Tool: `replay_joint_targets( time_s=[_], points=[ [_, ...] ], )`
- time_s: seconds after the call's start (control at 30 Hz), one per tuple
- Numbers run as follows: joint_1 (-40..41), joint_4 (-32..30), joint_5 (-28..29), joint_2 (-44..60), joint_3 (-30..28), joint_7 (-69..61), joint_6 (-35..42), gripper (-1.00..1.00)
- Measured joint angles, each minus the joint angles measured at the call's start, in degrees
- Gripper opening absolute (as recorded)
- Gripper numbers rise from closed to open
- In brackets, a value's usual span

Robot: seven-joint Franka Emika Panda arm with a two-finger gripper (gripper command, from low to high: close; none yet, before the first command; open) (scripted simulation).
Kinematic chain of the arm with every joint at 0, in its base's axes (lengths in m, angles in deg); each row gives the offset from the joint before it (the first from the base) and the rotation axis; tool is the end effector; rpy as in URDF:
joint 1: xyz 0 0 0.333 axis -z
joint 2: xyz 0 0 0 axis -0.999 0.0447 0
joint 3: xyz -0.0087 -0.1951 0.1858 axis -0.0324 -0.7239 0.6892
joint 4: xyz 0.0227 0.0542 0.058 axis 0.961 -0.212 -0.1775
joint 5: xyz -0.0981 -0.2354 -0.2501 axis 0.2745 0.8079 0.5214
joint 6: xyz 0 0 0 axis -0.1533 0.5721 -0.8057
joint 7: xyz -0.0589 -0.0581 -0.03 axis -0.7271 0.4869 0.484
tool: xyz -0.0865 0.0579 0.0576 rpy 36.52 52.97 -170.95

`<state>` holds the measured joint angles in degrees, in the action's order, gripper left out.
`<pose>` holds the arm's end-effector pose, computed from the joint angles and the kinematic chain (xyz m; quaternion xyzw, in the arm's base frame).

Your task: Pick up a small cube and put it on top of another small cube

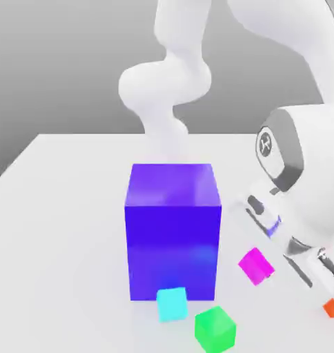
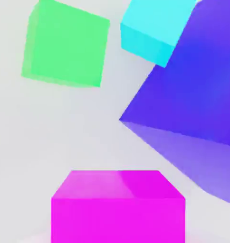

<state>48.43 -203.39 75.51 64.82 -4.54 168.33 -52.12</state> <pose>0.4213 0.1564 0.1843 0.5518 -0.7969 -0.0701 0.2356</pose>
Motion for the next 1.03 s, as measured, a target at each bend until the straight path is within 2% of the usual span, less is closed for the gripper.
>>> replay_joint_targets(
  time_s=[0.17, 0.5, 0.53, 0.73, 0.77, 1.03],
  points=[
    [-0.95, -3.48, -3.72, -0.68, -2.53, 14.52, -5.21, -1.00],
    [-2.71, -11.76, -7.09, -4.76, -10.50, 38.78, -23.38, -1.00],
    [-6.91, -12.41, -8.90, -4.71, -15.03, 39.71, -25.12, -1.00],
    [-6.92, -12.41, -8.50, -4.70, -15.05, 40.00, -25.45, -1.00],
    [-6.92, -12.41, -8.43, -4.70, -15.05, 40.05, -25.50, 1.00],
    [-6.92, -12.41, -8.43, -4.70, -15.05, 40.05, -25.50, 1.00]
  ],
)
